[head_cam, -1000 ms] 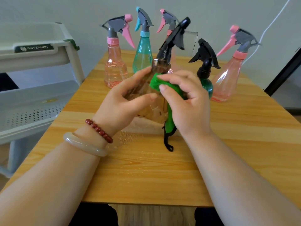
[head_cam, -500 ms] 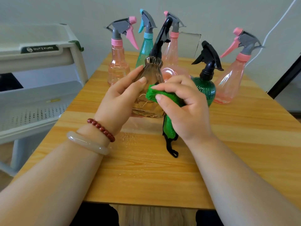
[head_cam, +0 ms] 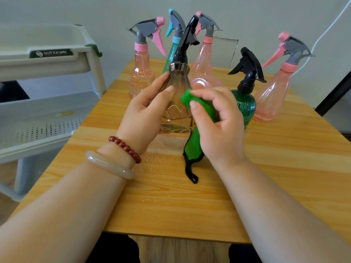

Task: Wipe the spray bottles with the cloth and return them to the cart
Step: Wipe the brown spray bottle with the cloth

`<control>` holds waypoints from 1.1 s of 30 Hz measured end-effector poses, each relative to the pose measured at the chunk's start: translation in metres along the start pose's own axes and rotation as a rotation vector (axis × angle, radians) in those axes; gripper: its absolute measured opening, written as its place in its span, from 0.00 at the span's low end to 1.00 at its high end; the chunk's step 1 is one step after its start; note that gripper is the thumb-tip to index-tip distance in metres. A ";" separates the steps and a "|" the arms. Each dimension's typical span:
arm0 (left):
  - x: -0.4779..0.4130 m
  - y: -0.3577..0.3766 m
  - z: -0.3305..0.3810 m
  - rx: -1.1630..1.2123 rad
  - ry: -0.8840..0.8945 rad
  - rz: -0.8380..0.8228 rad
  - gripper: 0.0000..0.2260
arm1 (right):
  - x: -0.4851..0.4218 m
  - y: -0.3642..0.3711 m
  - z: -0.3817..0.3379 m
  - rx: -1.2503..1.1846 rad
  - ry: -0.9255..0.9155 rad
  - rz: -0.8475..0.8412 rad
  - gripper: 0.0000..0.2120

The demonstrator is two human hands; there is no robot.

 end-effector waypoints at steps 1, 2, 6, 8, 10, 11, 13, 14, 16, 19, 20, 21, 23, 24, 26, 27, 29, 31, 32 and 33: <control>0.000 0.000 -0.001 0.004 -0.006 -0.007 0.18 | 0.002 0.003 -0.007 -0.005 -0.065 -0.044 0.07; 0.001 0.001 0.000 0.010 -0.010 -0.010 0.19 | 0.004 0.007 -0.015 -0.003 -0.144 -0.092 0.08; 0.002 -0.002 -0.001 0.049 -0.040 0.010 0.17 | 0.003 0.010 -0.026 0.064 -0.278 -0.101 0.08; 0.001 -0.004 -0.003 0.064 -0.056 0.023 0.18 | 0.001 0.003 -0.021 0.084 -0.221 -0.022 0.07; 0.001 -0.003 -0.003 0.092 -0.055 0.023 0.18 | 0.002 0.002 -0.023 0.094 -0.226 -0.009 0.07; 0.002 -0.002 -0.003 0.116 -0.062 0.018 0.18 | 0.004 0.007 -0.026 0.097 -0.261 -0.046 0.07; 0.002 -0.002 -0.003 0.157 -0.075 0.020 0.18 | 0.008 0.016 -0.032 0.107 -0.335 -0.127 0.07; 0.002 -0.003 -0.004 0.172 -0.084 0.020 0.18 | 0.008 0.017 -0.032 0.107 -0.334 -0.135 0.07; 0.001 -0.004 -0.004 0.188 -0.098 0.012 0.21 | 0.003 0.008 -0.022 0.121 -0.252 -0.054 0.08; 0.001 -0.001 -0.003 0.256 -0.110 -0.007 0.18 | 0.000 -0.002 0.008 -0.001 0.061 0.046 0.08; 0.002 0.002 -0.003 0.295 -0.114 -0.027 0.17 | 0.002 0.003 0.017 -0.126 0.198 0.023 0.09; 0.003 0.006 -0.001 0.323 -0.114 -0.052 0.17 | 0.004 0.010 0.024 -0.250 0.301 -0.003 0.09; 0.005 0.012 0.001 0.340 -0.097 -0.095 0.17 | 0.006 0.016 0.026 -0.368 0.366 -0.034 0.11; 0.005 0.013 0.001 0.333 -0.090 -0.113 0.18 | 0.006 0.017 0.023 -0.376 0.356 -0.047 0.11; 0.004 0.013 0.000 0.280 -0.074 -0.130 0.18 | 0.004 0.016 0.017 -0.362 0.316 -0.049 0.12; 0.003 0.012 0.000 0.212 -0.050 -0.121 0.17 | 0.004 0.013 0.017 -0.340 0.305 -0.033 0.11; 0.002 0.010 0.003 0.046 0.012 -0.076 0.16 | 0.002 0.006 0.018 -0.261 0.286 -0.006 0.11; 0.000 0.010 0.001 -0.027 0.026 -0.055 0.15 | 0.003 0.002 0.024 -0.213 0.318 0.020 0.11; 0.000 0.012 -0.002 -0.031 0.015 -0.067 0.16 | 0.003 0.001 0.028 -0.218 0.348 0.034 0.11; 0.001 0.015 -0.004 -0.014 -0.004 -0.089 0.18 | 0.004 0.001 0.030 -0.228 0.368 0.038 0.11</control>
Point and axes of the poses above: each hand's wrist, its own x-axis away from the middle knuckle, its own y-axis out of the palm, z = x × y, the point moved 9 cm from there along -x, towards the middle knuckle, and after that the axes turned 4 degrees about -y, right-handed, at the moved point
